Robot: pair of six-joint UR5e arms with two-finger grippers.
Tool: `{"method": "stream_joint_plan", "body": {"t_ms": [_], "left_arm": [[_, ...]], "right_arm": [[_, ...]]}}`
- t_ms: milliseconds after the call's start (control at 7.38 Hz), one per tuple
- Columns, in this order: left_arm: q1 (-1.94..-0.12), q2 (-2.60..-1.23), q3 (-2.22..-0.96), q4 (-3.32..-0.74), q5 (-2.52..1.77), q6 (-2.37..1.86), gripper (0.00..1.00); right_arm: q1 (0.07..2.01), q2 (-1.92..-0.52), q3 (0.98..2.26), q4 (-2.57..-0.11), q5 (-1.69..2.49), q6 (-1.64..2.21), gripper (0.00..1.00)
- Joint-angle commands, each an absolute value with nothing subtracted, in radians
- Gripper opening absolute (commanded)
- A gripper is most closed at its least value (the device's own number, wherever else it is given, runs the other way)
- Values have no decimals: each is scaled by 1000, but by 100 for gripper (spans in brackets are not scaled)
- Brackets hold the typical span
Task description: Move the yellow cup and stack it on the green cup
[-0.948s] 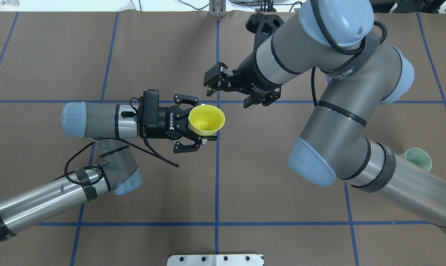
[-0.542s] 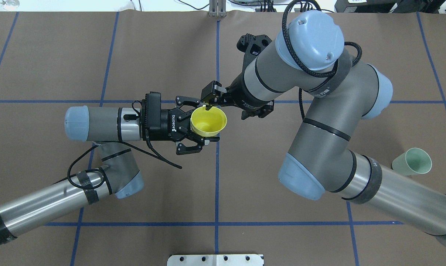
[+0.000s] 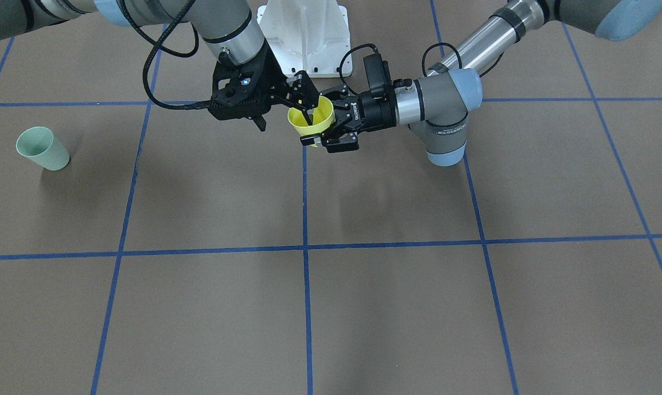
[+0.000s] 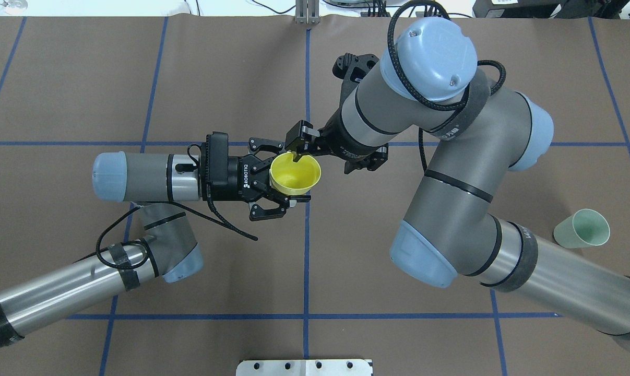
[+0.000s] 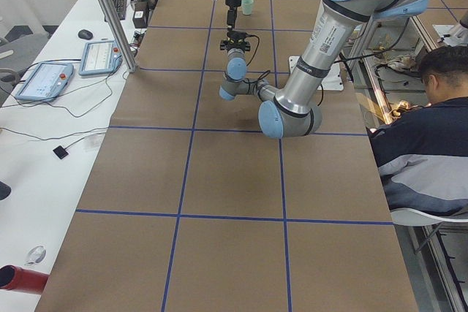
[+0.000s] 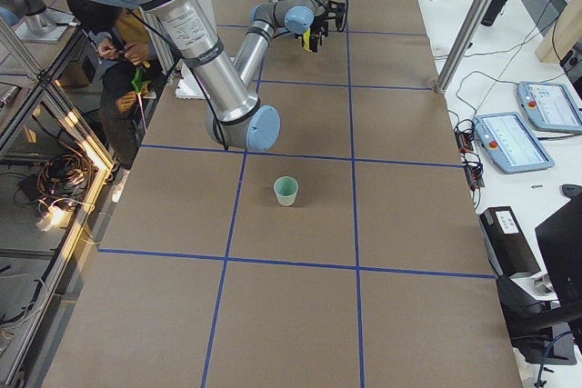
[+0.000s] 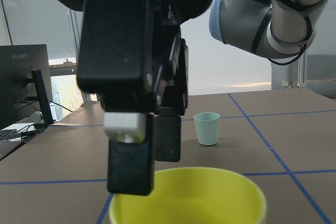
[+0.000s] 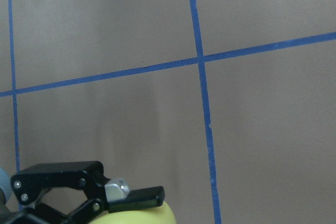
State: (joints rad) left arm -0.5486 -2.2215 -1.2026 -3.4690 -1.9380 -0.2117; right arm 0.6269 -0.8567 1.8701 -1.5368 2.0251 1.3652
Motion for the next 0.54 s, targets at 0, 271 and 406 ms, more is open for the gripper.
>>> {"method": "stream_joint_plan", "body": {"t_ms": [0, 271, 406], "left_arm": [[-548, -2221, -1197, -3470, -1937, -212, 22], [-548, -2221, -1197, -3471, -1937, -212, 22], [-548, -2221, -1197, -3471, -1939, -212, 22]], "right_arm": [[624, -868, 1887, -1536, 2025, 1348, 100], [608, -879, 1876, -1542, 2025, 1286, 100], [600, -885, 1876, -1560, 2025, 1257, 100]]}}
